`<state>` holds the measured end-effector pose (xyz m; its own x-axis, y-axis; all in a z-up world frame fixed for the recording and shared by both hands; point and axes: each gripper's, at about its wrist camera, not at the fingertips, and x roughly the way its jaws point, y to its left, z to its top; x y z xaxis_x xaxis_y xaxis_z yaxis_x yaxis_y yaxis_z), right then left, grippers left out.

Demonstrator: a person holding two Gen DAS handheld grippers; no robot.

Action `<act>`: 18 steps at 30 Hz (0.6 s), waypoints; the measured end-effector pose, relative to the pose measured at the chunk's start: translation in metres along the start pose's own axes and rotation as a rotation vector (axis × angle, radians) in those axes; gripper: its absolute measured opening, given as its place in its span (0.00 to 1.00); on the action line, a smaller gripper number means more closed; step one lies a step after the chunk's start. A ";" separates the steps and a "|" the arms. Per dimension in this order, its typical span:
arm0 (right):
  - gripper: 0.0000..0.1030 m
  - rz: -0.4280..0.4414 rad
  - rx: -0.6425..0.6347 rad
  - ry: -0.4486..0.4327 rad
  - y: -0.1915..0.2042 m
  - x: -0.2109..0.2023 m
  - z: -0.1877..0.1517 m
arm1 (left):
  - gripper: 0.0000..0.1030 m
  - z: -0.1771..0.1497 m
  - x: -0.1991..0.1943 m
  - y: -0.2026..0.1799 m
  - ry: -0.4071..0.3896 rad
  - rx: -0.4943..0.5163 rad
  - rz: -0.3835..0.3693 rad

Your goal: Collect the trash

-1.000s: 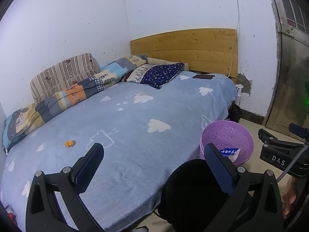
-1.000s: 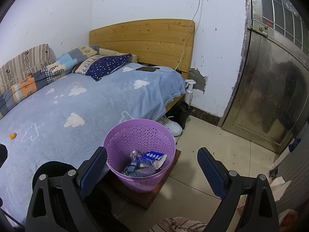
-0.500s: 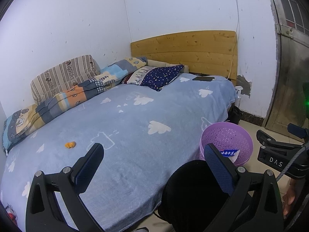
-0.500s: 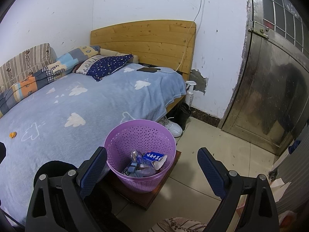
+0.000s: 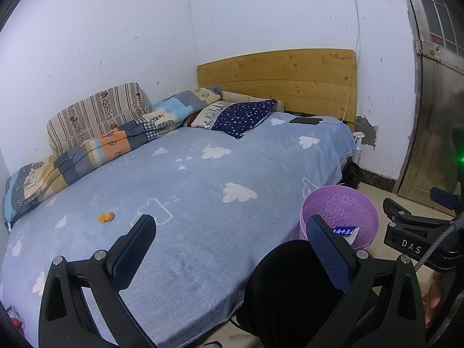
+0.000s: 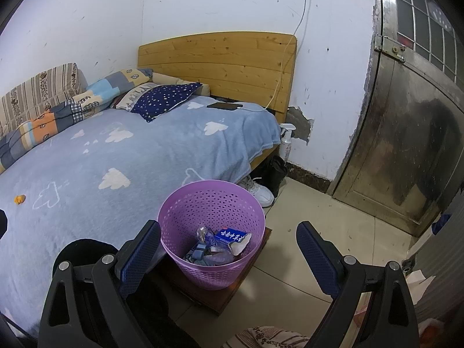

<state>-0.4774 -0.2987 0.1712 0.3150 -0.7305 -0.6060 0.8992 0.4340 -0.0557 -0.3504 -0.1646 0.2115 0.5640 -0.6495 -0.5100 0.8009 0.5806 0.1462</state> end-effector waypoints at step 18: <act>0.93 0.005 -0.038 -0.021 0.007 -0.004 0.002 | 1.00 0.005 -0.001 0.002 -0.009 -0.012 0.008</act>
<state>-0.4722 -0.2934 0.1748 0.3262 -0.7392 -0.5892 0.8857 0.4569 -0.0829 -0.3481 -0.1657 0.2167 0.5720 -0.6493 -0.5013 0.7941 0.5915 0.1399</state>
